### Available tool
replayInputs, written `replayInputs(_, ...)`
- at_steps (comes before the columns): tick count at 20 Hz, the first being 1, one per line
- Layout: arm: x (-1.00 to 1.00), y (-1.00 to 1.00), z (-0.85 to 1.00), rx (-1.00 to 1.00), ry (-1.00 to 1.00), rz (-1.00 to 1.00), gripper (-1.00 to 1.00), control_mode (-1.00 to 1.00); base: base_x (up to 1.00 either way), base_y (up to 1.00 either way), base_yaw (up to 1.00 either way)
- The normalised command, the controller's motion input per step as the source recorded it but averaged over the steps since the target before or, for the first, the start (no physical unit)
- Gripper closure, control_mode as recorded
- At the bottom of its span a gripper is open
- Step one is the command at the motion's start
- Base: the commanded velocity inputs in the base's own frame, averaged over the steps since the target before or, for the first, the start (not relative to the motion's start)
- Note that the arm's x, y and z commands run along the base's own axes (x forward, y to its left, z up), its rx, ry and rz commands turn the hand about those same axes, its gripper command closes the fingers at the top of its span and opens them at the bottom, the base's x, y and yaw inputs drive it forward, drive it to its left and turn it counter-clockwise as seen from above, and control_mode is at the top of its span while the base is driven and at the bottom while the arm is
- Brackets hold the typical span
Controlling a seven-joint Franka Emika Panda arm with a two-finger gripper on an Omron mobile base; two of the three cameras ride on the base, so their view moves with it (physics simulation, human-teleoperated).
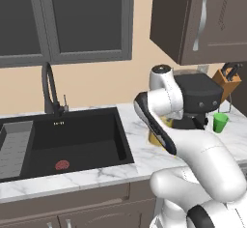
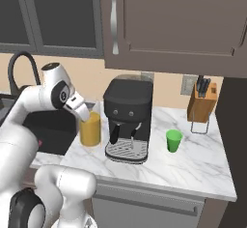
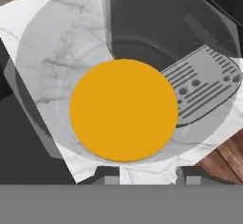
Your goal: Place the pitcher and cup on the dining counter for serving.
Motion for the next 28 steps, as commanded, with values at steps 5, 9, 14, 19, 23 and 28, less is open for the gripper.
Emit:
replayInputs(5,-0.53,0.04,0.9,-0.03,-0.19,0.05,1.0,-1.0,0.0,0.0,0.0)
replayInputs(9,-0.55,0.16,1.0,-0.1,-0.23,0.08,1.0,-1.0,0.0,0.0,0.0)
replayInputs(14,-0.57,0.02,0.94,-0.05,-0.17,0.09,1.0,-1.0,0.0,0.0,0.0)
replayInputs(19,-0.22,0.03,0.31,-0.01,-0.02,0.09,1.0,-1.0,0.0,0.0,0.0)
replayInputs(23,0.0,0.0,0.0,0.0,0.0,0.0,1.0,1.0,-0.07,0.0,0.0)
replayInputs(28,0.0,0.0,0.0,0.0,0.0,0.0,1.0,1.0,-0.75,0.02,0.23)
